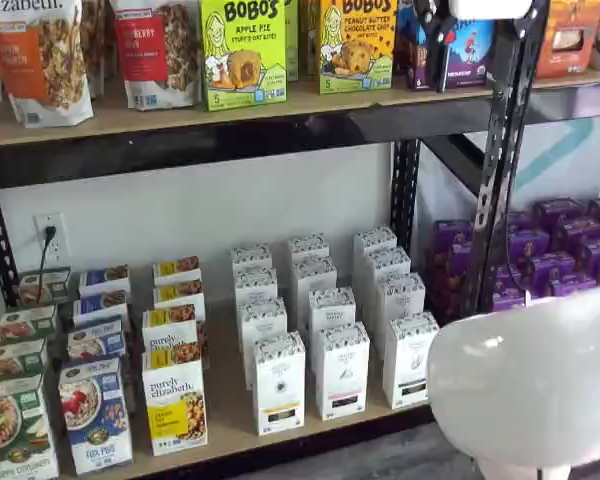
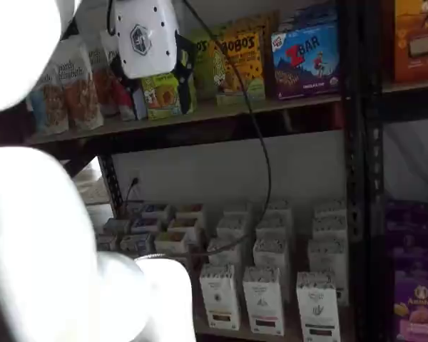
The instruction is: Pick up the white box with a green strip in the middle, on the bottom shelf, the sixth box from the left
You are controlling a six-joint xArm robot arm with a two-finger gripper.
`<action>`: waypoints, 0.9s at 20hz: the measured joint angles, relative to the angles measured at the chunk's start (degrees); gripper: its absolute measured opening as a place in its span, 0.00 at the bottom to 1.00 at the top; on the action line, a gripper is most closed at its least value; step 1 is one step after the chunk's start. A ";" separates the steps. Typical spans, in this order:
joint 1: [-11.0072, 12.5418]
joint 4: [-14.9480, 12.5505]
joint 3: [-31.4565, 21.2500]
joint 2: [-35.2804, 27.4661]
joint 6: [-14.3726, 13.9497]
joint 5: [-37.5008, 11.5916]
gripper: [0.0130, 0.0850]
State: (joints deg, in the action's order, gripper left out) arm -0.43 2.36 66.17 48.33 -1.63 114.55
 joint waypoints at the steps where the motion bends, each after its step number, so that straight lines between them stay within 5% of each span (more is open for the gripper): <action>1: 1.38 1.53 0.28 -0.35 0.64 0.69 1.00; 4: 4.39 4.86 0.20 -0.53 2.22 1.01 1.00; 11: 0.79 0.05 -4.43 0.95 0.93 -4.24 1.00; 18: 2.34 -0.65 -13.95 4.15 2.69 -14.25 1.00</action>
State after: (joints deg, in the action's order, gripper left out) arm 1.90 1.71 52.23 52.48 1.06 100.30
